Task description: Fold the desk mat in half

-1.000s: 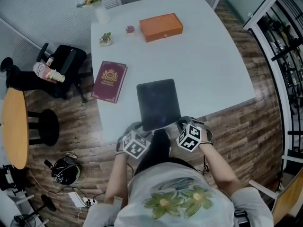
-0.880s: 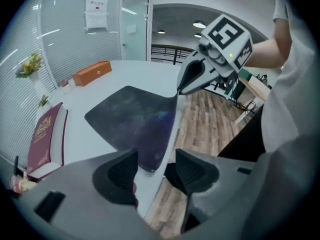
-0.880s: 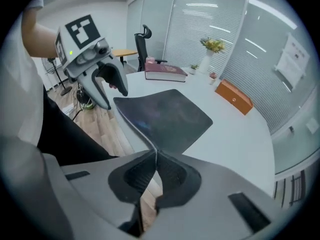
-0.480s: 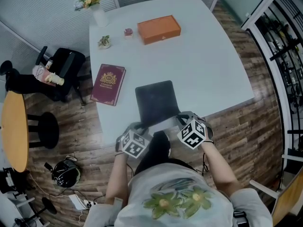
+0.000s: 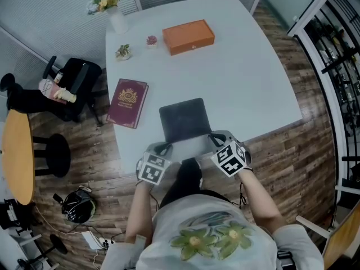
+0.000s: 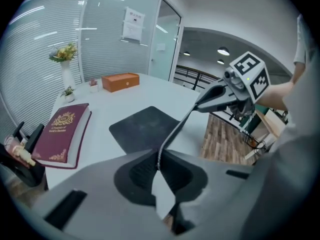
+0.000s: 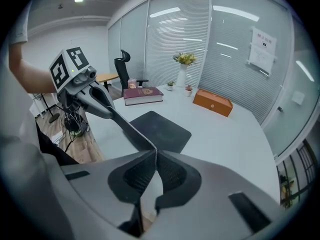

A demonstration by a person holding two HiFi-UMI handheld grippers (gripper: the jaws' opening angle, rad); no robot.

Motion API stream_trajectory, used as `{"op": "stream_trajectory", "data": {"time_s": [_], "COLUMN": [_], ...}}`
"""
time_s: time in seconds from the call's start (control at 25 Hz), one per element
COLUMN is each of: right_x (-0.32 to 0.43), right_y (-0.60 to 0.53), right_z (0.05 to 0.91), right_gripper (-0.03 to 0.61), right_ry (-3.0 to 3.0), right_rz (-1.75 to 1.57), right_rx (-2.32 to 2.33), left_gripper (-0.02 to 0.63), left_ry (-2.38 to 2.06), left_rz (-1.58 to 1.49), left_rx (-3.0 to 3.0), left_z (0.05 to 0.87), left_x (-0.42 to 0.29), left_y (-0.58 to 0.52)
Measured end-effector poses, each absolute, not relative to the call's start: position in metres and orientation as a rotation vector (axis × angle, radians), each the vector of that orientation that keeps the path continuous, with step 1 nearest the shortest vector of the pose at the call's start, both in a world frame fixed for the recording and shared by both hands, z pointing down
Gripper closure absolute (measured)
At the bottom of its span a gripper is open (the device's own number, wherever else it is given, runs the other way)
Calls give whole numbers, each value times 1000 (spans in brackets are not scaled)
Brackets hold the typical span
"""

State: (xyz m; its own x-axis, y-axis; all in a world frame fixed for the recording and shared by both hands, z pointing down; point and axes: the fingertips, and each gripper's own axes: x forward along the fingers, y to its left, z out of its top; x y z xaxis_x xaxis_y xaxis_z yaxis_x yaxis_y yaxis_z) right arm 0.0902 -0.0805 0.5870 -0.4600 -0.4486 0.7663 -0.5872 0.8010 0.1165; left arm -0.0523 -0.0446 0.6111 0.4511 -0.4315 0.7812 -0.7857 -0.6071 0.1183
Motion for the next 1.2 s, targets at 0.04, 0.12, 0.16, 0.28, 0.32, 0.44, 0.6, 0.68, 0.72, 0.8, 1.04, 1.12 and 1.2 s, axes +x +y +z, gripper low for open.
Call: {"op": "stream_trajectory", "data": {"time_s": [0.04,0.12,0.16,0.28,0.32,0.44,0.6,0.68,0.72,0.8,1.04,1.12,1.2], "right_x": [90,91,91,90,90,89,88,86,86,85,83,82,81], "right_y": [-84,-90,-92,-101,-105,-112,-121,-126,-128,-133,-150,-157,-164], "right_z": [585,581,579,576,575,573,570,569,568,566,563,561,559], "right_gripper": [552,552,552,552,552,552,552,552,552,552,552,552,552], "right_ry": [-2136,-2146,-2151,-2164,-2167,-2172,-2179,-2182,-2182,-2182,-2185,-2188,-2190], "right_rz": [207,209,209,215,216,215,213,211,209,203,196,199,201], "right_rx": [770,788,797,811,813,813,812,809,808,806,828,841,856], "left_gripper": [594,594,594,594,594,594,594,594,594,594,594,594,594], "left_ry": [-1029,-1053,-1066,-1100,-1113,-1141,-1169,-1178,-1180,-1184,-1188,-1195,-1201], "left_rz": [989,949,933,890,879,871,843,834,830,814,797,800,799], "left_rx": [2233,2228,2225,2224,2227,2215,2195,2195,2194,2190,2187,2185,2187], "left_z": [608,602,599,592,590,587,588,587,586,582,577,577,575], "left_x": [-52,-53,-54,-56,-57,-61,-64,-65,-65,-65,-68,-70,-71], "left_y": [-48,-55,-58,-70,-74,-82,-91,-95,-97,-101,-116,-122,-128]}}
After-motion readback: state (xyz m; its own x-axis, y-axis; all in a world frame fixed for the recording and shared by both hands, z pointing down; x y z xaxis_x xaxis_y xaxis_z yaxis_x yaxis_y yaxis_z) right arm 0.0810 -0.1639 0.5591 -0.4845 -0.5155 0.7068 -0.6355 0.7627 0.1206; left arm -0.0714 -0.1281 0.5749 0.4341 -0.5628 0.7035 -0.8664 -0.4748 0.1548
